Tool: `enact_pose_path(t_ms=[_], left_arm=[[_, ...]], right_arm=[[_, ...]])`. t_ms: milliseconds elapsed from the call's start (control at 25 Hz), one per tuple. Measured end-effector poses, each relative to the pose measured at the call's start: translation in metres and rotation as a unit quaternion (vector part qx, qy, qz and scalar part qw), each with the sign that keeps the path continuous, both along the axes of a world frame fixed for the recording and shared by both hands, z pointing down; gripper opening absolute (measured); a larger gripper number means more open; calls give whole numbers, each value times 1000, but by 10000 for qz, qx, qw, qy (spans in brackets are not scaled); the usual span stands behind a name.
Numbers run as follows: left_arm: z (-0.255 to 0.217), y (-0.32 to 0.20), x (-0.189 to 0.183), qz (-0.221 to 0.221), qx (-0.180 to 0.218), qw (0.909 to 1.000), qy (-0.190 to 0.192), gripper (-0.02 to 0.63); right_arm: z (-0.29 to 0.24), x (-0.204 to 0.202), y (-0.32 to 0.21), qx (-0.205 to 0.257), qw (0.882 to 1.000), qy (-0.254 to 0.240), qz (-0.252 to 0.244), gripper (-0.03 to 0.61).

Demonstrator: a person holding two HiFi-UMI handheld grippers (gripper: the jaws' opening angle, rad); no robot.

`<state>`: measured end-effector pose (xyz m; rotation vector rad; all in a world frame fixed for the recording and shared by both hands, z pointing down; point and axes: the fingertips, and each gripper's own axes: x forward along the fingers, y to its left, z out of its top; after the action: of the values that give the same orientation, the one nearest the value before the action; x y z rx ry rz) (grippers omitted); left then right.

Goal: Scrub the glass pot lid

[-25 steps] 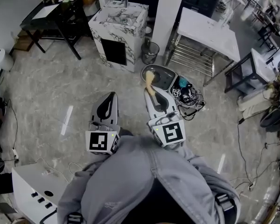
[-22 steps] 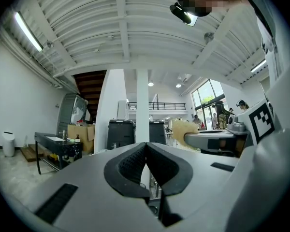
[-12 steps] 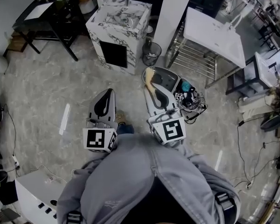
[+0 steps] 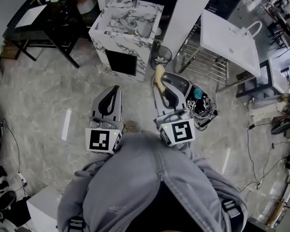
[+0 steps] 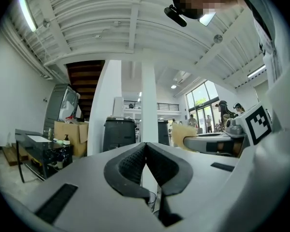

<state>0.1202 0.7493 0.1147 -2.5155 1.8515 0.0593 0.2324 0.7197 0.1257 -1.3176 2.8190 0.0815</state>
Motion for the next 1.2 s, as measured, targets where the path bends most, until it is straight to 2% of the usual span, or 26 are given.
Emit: enact_pose_path(t_ms=[160,400,840,1040,1200], left_arm=[[12,-31,-25,58,-102,9999,105,15],[24,-58,-45,70,-250,9994,217,15],[23,-110,-94,-227,-57,9996,177,15],[32,-161,-118,-286,-151,9992,225,15],[42,-222,-135,-261,-311,9988,288,15]], right_arm=[[12,-19,-30,-105,9998,72,141,54],[17,-32,-61,-195,9995,122,226,54],[12,-78,-121,37,10000,29,-11,54],[13,-107,-172,52,9998,64,-157,54],[22,-127,-234,-76,9997,104,-197,54]])
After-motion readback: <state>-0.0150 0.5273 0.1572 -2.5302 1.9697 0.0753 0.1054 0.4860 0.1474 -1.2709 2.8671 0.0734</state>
